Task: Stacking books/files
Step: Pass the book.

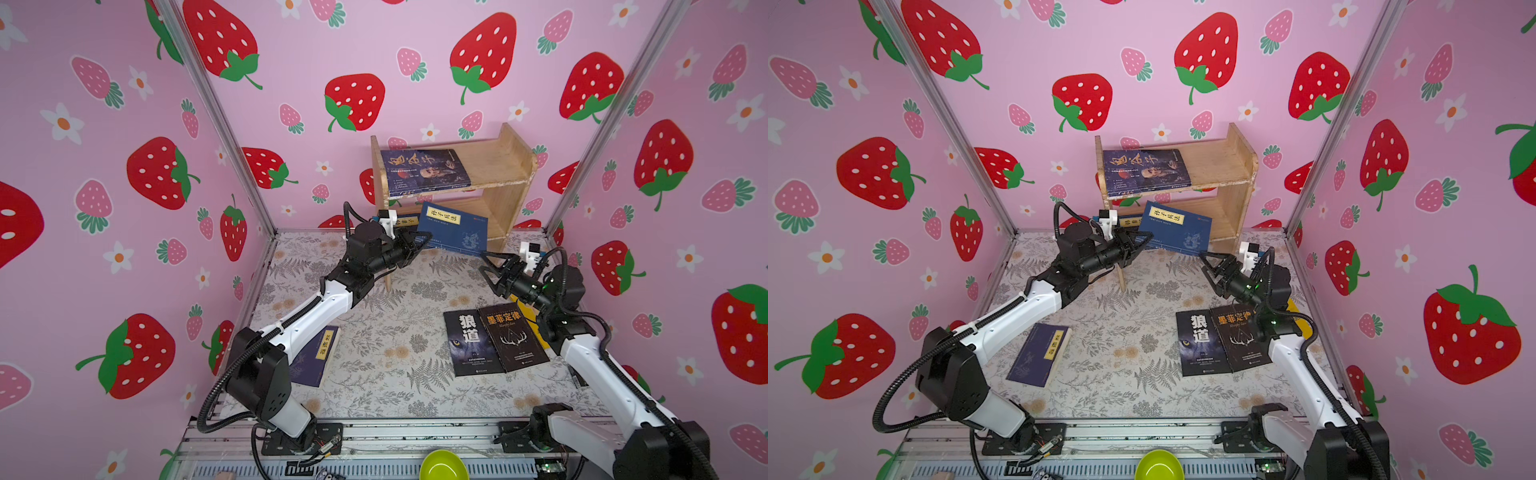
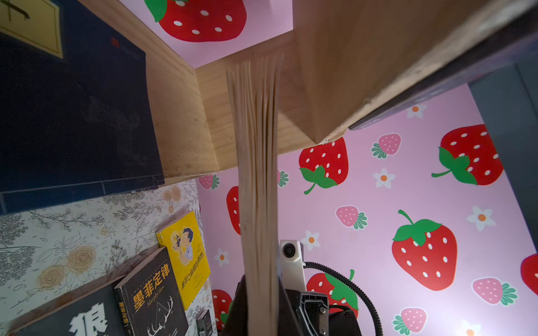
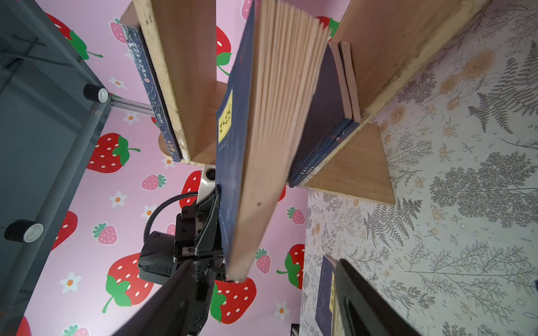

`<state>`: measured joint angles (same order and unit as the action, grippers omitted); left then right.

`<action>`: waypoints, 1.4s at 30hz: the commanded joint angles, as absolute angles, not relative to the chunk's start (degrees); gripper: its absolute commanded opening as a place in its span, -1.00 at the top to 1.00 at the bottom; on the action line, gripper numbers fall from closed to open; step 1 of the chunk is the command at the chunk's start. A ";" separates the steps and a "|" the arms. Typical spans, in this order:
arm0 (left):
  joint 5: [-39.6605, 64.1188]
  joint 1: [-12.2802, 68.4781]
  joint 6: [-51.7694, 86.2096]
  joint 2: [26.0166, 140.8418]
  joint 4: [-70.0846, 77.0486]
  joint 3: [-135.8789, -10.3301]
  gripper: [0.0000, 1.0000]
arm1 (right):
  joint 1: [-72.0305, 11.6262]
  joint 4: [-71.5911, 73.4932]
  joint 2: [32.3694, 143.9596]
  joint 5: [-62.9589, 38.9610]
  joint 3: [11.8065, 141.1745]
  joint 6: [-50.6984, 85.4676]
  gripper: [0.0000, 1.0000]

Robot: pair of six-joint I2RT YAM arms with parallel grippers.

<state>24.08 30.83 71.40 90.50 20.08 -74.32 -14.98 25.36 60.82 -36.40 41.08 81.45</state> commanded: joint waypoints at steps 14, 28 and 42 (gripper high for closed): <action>8.64 31.64 73.02 85.21 23.08 -69.74 1.00 | -21.69 41.46 74.09 -22.51 46.93 87.15 -0.15; 9.03 31.71 72.89 85.05 21.22 -69.61 1.00 | -23.19 47.53 82.03 -20.92 51.52 88.91 0.27; 8.79 29.57 69.74 80.47 13.72 -68.02 -0.31 | -21.18 45.65 87.77 -21.29 57.25 86.20 0.75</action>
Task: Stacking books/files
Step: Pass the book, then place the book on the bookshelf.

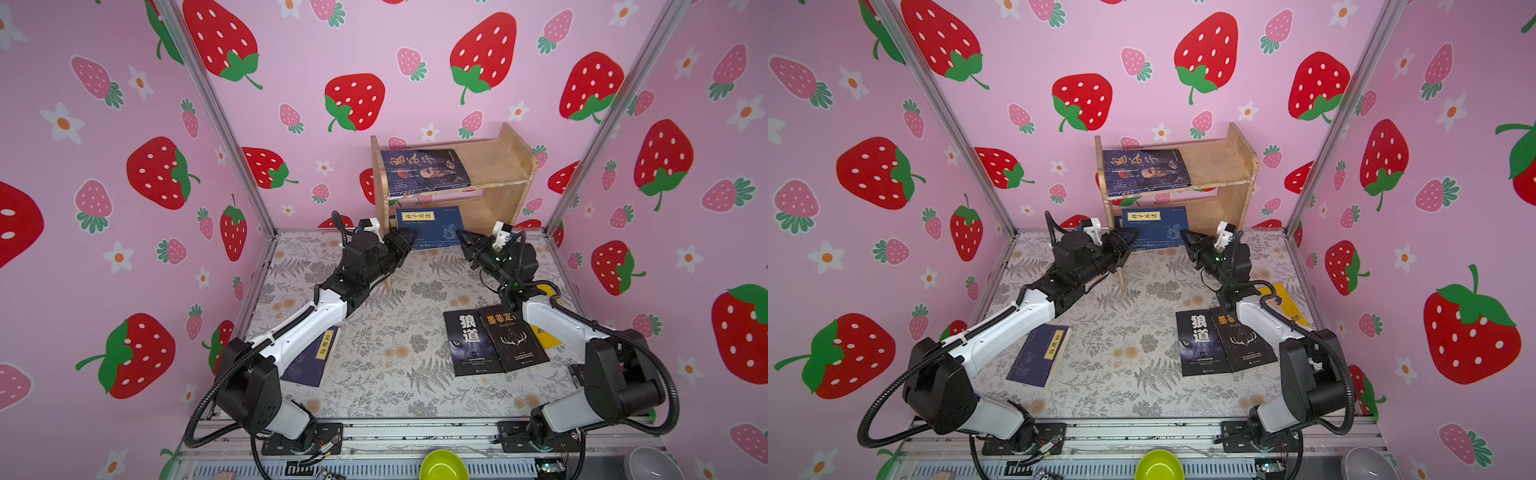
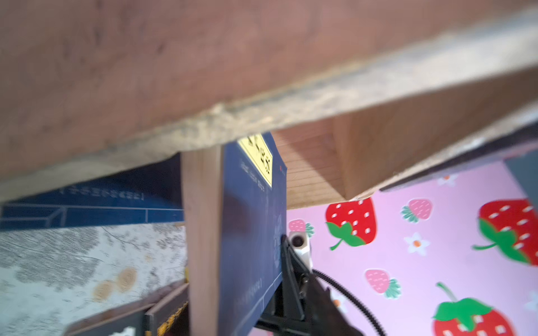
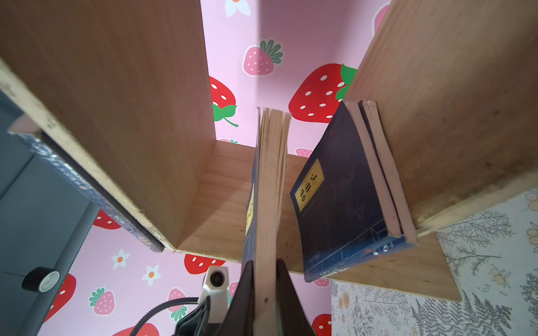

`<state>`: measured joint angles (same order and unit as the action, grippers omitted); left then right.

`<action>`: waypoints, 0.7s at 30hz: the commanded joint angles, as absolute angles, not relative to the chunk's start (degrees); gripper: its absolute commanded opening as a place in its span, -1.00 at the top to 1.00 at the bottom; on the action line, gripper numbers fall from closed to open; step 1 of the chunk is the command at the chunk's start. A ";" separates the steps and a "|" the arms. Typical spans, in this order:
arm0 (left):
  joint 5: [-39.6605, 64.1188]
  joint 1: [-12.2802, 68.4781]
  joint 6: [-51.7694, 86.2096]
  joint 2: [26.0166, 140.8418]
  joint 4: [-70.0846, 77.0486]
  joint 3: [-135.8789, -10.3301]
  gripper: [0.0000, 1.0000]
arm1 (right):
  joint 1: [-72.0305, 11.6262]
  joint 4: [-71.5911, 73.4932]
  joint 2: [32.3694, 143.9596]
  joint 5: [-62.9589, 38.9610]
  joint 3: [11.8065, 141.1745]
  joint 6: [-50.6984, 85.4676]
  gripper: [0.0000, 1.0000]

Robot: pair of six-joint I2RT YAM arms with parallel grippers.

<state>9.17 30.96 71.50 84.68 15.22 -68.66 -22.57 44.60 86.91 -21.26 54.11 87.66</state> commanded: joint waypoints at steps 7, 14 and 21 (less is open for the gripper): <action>8.20 24.09 66.15 71.83 2.52 -64.30 -0.84 | -20.05 40.35 93.42 -27.10 65.81 80.30 0.81; 5.62 17.65 63.05 64.18 -6.16 -61.35 -0.88 | -20.28 34.64 97.50 -29.38 71.62 77.71 0.81; 7.04 13.07 62.11 61.96 -8.99 -60.42 -0.91 | -22.53 33.76 99.36 -28.41 72.63 76.40 0.81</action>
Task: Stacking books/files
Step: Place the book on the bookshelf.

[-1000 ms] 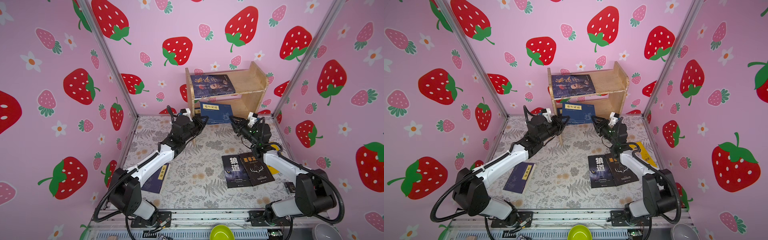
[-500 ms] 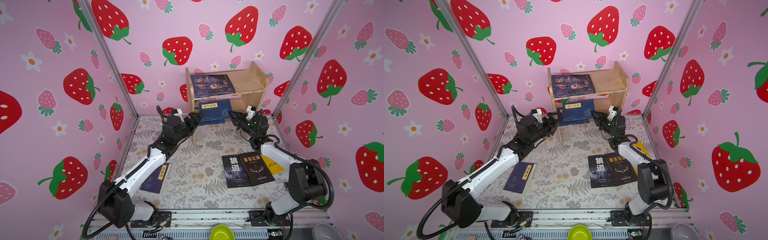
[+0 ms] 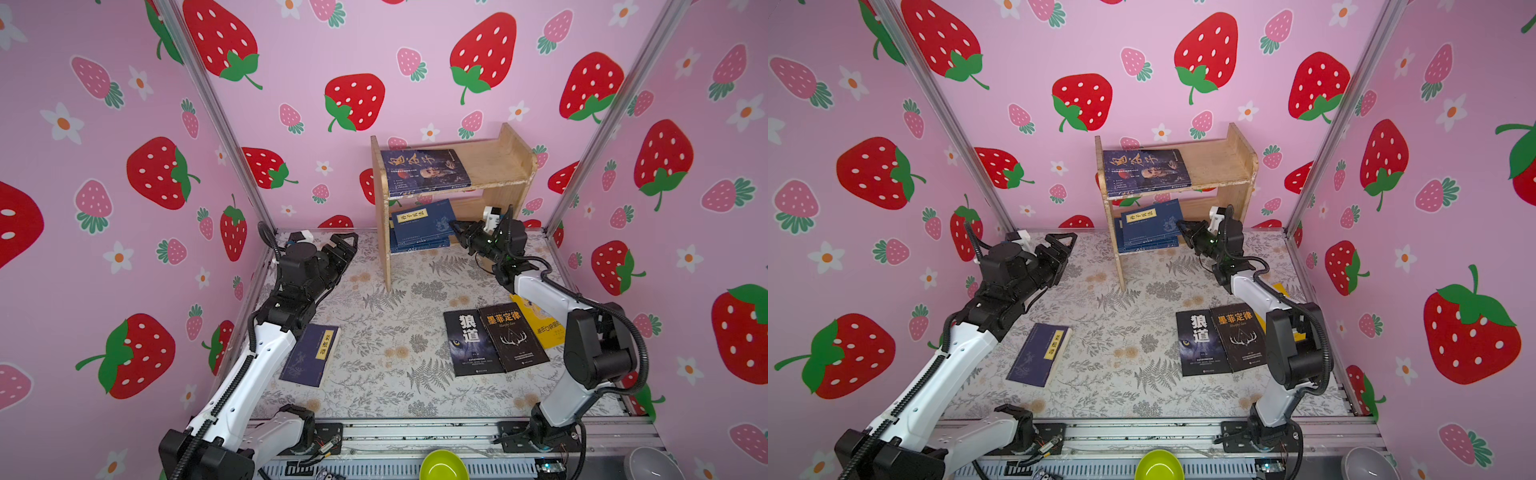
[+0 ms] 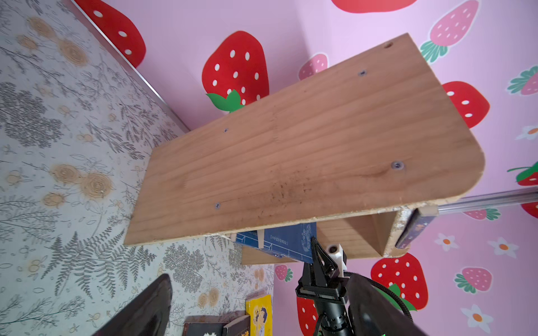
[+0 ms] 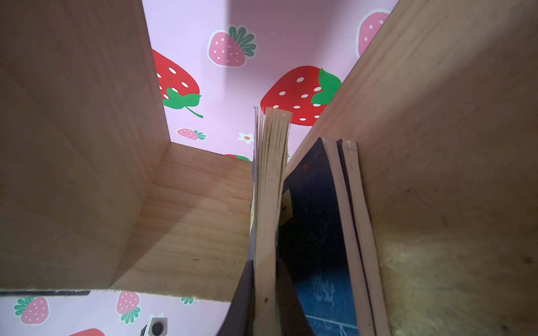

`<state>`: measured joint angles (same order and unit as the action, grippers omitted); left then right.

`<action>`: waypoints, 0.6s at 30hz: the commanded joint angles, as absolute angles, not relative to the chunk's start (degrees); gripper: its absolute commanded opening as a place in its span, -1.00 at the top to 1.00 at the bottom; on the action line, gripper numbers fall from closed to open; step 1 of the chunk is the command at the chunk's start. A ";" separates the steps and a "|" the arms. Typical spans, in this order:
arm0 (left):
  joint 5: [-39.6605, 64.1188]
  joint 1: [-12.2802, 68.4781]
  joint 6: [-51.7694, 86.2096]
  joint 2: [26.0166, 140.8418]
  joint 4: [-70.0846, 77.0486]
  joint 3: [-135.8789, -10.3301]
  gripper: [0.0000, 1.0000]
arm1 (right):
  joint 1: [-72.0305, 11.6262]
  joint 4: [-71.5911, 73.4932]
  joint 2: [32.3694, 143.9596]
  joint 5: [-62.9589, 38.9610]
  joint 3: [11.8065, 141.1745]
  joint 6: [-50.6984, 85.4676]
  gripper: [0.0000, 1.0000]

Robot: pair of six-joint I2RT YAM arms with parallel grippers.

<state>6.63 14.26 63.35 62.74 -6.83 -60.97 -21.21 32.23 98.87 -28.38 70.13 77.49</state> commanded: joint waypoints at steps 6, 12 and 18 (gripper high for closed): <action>9.38 11.96 62.08 62.71 -8.81 -60.69 -0.91 | -24.13 32.27 101.14 -27.77 75.12 74.88 0.81; 10.91 11.43 62.23 62.83 -7.59 -59.85 -0.91 | -24.17 29.93 99.61 -25.93 73.76 72.79 0.81; 12.52 11.16 62.25 64.03 -6.69 -60.29 -0.91 | -24.72 30.23 100.06 -25.83 73.48 72.07 0.79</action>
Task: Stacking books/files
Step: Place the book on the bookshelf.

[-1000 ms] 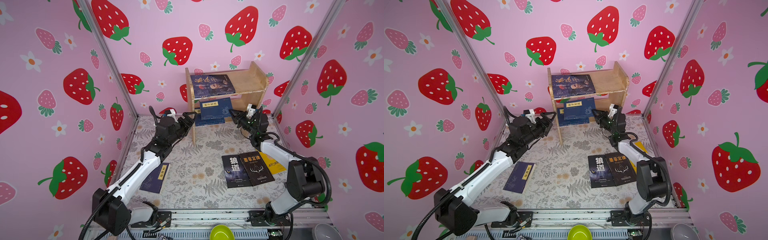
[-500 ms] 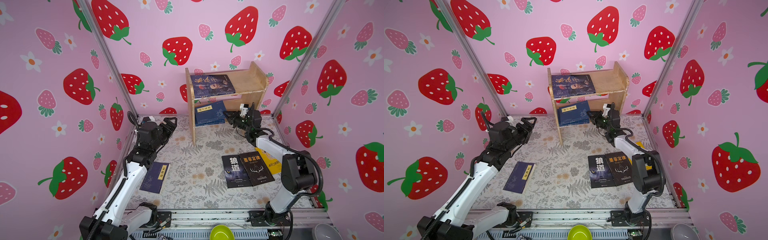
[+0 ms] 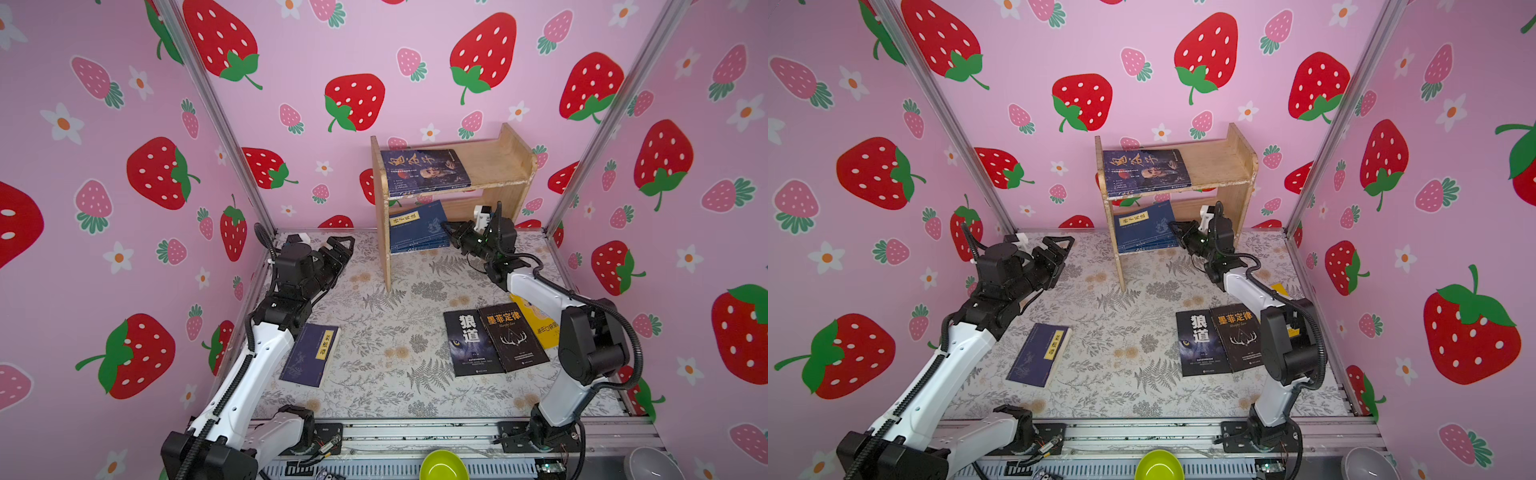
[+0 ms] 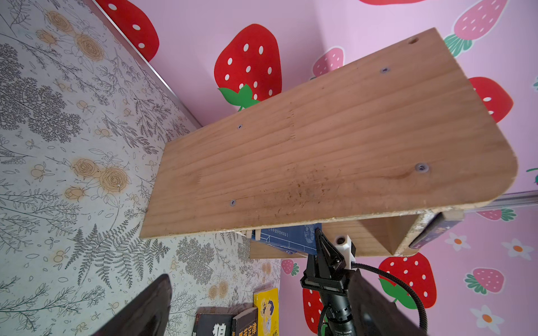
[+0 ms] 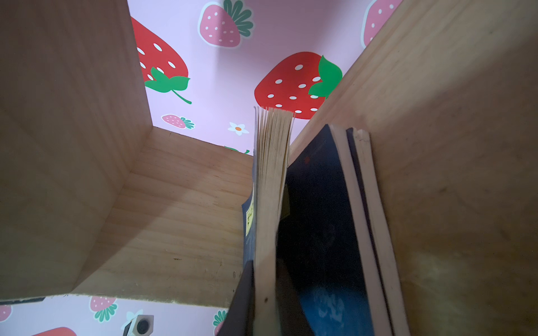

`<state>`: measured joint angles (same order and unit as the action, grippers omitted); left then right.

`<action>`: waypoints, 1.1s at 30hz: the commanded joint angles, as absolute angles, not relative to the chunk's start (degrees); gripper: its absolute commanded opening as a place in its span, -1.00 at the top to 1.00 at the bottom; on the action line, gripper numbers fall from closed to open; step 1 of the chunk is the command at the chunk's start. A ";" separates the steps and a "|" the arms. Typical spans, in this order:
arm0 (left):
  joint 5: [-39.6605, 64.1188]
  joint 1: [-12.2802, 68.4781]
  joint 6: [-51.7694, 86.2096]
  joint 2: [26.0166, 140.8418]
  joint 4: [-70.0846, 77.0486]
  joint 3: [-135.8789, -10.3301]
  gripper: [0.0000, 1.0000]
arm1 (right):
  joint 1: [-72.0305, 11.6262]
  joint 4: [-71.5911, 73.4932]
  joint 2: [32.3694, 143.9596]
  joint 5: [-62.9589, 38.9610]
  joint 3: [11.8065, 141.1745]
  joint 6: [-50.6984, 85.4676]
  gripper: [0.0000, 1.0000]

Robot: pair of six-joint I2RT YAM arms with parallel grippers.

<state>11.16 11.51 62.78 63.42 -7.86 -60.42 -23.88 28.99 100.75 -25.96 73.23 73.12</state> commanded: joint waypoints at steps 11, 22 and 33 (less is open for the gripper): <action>13.75 10.57 62.32 64.07 -6.47 -59.68 -0.92 | -25.30 22.28 101.01 -24.61 75.44 68.83 0.57; 14.76 10.01 61.71 64.73 -6.97 -59.80 -0.90 | -26.01 7.52 100.98 -19.99 82.01 60.62 -0.10; 14.84 9.86 59.55 65.73 -8.09 -60.90 -0.90 | -27.31 -2.54 100.12 -11.96 86.04 53.86 -0.37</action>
<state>14.17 10.33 60.77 65.43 -7.84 -60.31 -26.89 2.59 100.97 -15.94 84.66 56.88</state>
